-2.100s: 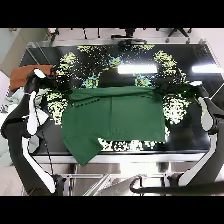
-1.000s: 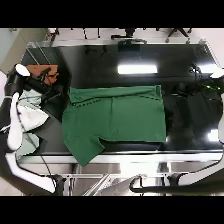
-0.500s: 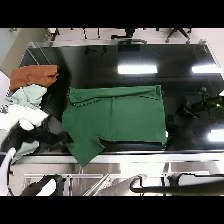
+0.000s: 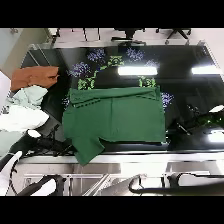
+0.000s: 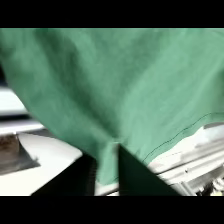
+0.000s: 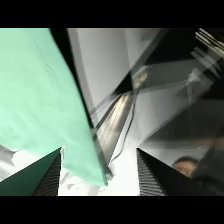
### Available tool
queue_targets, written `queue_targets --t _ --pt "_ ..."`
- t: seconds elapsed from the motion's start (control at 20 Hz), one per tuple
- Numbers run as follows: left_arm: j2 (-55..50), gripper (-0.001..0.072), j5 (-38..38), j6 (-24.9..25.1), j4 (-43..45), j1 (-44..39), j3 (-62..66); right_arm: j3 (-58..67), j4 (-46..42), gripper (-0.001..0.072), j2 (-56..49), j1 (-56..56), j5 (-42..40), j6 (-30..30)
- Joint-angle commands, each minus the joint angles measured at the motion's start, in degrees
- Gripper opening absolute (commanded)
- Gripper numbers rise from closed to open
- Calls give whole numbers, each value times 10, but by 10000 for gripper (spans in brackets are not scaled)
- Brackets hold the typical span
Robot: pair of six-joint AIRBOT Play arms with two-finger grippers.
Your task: Fold the shirts.
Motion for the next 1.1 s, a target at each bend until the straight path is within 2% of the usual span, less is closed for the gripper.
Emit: queue_targets --t 0.0,0.15,0.25,0.3,0.4,0.45,0.5,0.65,0.75,0.85,0.95,1.05 --pt "-38 46 -5 52 -59 1 46 -47 -7 522 -5 2 -26 -7" --pt "-27 12 -29 51 -59 1 93 -52 1 518 -24 23 -26 -10" --pt "-9 12 -35 50 -59 2 118 -52 16 416 -40 55 -25 -12" --pt "0 12 -40 49 -59 1 133 -52 31 406 -46 75 -25 -20" --pt "16 12 -57 44 -59 1 162 -50 75 131 -48 104 -19 -47" --pt "23 12 -64 39 -59 1 175 -43 90 59 -44 109 -11 -50" --pt "29 12 -70 35 -58 1 188 -31 90 17 -35 108 -5 -49" --pt "53 12 -97 19 -26 1 220 18 65 16 18 68 10 -21" --pt "66 12 -104 -5 28 1 239 41 42 16 52 28 11 2" --pt "71 12 -104 -24 68 1 260 46 44 16 73 -6 10 1" --pt "54 12 -110 -24 61 -1 294 51 87 16 77 -9 6 -30" --pt "19 11 -111 -25 47 -16 356 69 171 16 72 2 -26 -66"
